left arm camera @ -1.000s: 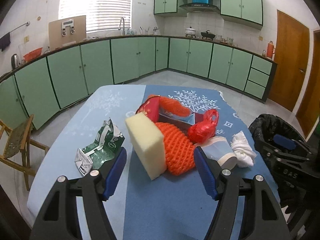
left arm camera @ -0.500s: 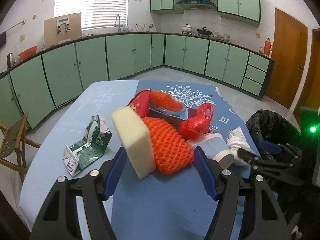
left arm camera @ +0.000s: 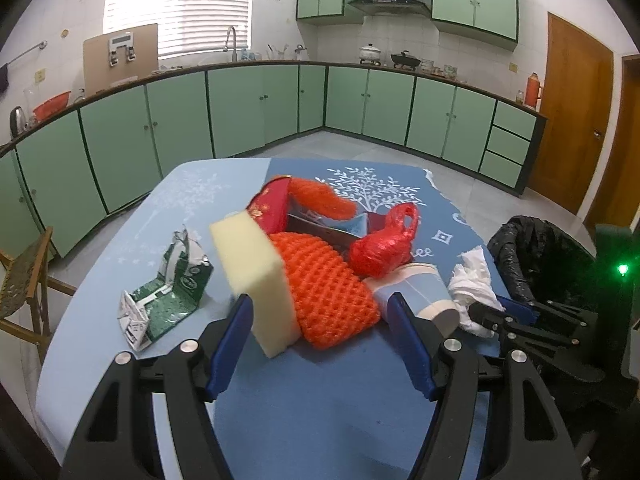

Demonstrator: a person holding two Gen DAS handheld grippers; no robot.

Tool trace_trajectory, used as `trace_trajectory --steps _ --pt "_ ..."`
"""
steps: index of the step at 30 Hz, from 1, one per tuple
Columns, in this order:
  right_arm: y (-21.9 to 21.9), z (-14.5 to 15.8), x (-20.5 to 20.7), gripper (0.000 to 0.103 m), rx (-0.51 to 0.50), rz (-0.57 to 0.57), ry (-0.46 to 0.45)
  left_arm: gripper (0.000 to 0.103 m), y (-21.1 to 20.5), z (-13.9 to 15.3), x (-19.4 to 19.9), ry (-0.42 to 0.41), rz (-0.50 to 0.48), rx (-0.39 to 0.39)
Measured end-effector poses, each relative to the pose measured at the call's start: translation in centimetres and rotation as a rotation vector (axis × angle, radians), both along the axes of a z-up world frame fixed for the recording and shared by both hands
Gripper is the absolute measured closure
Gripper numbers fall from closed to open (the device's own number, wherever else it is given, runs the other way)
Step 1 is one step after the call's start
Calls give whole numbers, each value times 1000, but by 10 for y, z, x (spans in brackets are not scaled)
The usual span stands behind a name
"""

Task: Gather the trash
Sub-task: 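Carry the tissue over the bin with the right tool while the left tool reaches the light blue paper cup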

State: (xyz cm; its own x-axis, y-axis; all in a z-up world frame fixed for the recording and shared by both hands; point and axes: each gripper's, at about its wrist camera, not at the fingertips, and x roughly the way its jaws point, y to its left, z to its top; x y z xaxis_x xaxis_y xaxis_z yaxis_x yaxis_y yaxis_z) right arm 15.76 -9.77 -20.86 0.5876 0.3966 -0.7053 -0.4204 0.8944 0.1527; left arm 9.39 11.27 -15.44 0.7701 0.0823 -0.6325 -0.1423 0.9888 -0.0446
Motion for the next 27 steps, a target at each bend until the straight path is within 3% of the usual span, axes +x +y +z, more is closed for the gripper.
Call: trace_trajectory --steps 12,18,27 --pt "-53 39 -10 80 6 -75 -89 35 -44 4 11 -12 -75 -24" --pt "-81 37 -11 80 -4 -126 -85 35 -78 -3 23 2 -104 -24" --pt "-90 21 -8 79 -11 -141 -56 35 -98 -30 40 63 -48 14"
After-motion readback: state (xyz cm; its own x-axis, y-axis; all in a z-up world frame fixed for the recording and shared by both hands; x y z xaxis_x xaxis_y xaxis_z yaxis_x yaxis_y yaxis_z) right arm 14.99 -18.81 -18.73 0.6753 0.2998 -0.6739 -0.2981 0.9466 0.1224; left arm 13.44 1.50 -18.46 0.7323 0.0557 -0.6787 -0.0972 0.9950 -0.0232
